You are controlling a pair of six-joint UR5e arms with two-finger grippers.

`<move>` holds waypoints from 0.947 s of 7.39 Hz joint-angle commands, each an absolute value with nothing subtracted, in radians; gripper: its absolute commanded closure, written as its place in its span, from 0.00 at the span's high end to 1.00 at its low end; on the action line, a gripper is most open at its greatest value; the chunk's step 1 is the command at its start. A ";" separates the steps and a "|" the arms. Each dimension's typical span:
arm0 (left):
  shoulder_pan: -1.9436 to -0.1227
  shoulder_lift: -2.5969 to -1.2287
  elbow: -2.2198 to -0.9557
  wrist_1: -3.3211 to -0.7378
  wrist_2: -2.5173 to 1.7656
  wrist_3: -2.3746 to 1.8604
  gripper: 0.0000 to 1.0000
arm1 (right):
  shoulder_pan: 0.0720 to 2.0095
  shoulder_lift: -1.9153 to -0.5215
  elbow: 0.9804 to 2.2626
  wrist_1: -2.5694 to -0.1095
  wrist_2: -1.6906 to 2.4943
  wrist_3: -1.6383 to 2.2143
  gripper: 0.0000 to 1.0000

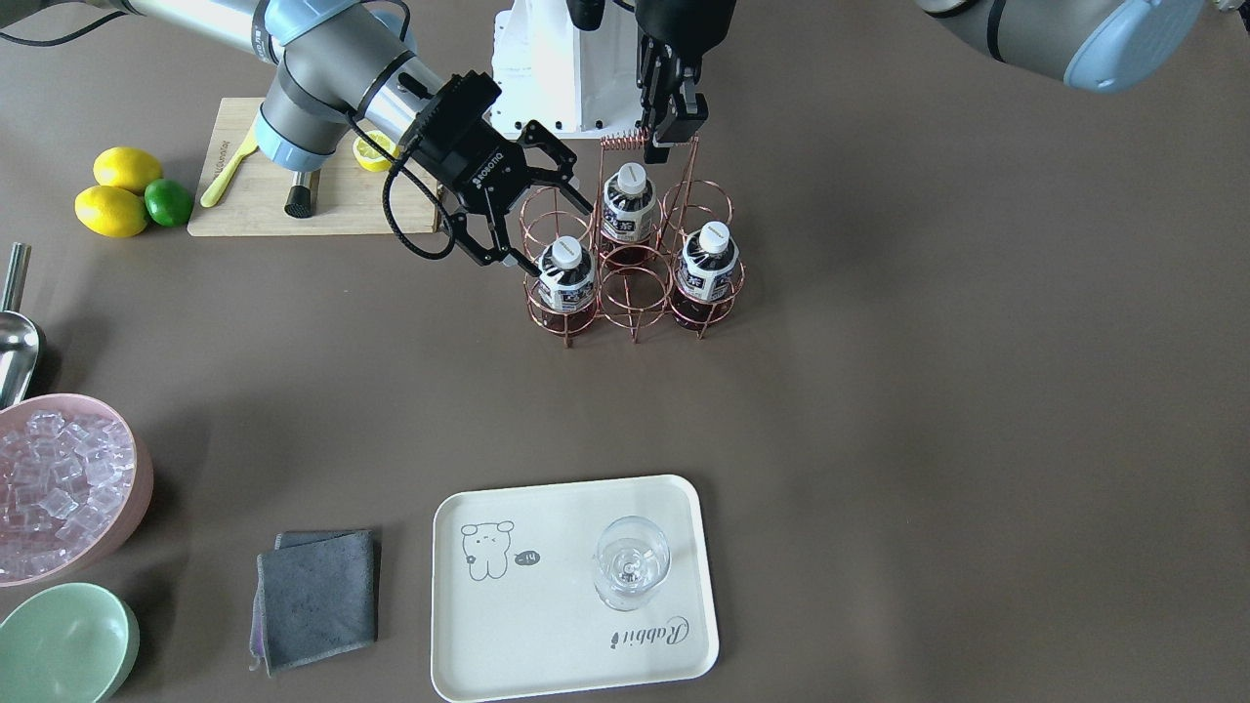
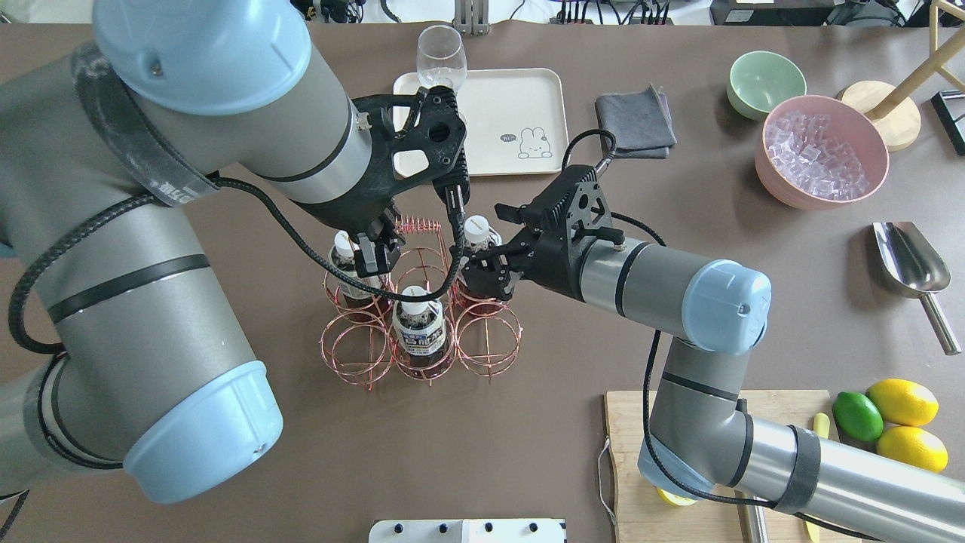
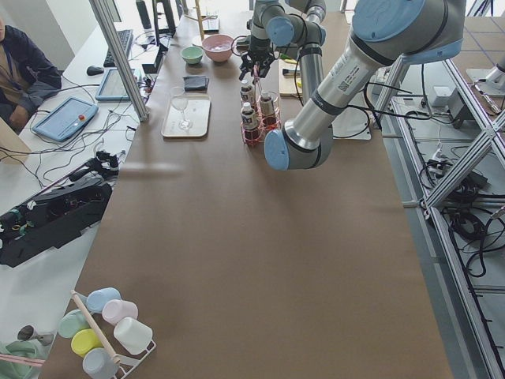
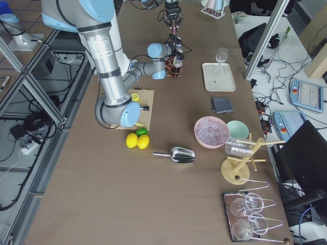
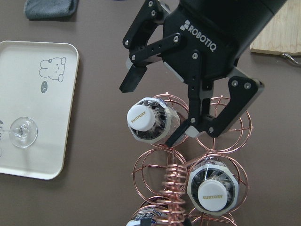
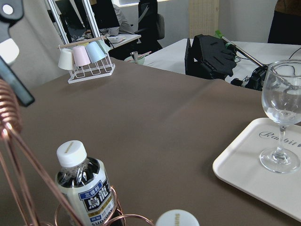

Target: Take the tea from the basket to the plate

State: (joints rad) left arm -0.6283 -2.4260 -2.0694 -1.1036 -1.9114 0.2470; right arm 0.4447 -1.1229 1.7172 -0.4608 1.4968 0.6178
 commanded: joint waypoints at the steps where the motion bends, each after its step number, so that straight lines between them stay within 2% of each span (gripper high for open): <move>1: -0.629 -2.427 -2.072 -1.103 -1.913 0.247 0.00 | 0.443 -1.077 1.660 -0.468 1.477 0.575 0.81; 2: -0.627 -2.425 -2.072 -1.103 -1.913 0.247 0.00 | 0.443 -1.077 1.657 -0.469 1.476 0.572 0.64; 4: -0.629 -2.425 -2.075 -1.103 -1.913 0.247 0.00 | 0.445 -1.075 1.643 -0.466 1.477 0.545 0.00; 7: -0.634 -2.425 -2.074 -1.103 -1.913 0.247 0.00 | 0.486 -1.072 1.696 -0.523 1.520 0.546 0.00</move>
State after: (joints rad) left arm -0.6299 -2.4253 -2.0743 -1.1029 -1.9128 0.2470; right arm 0.4551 -1.0745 1.6522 -0.4711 1.4847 0.5463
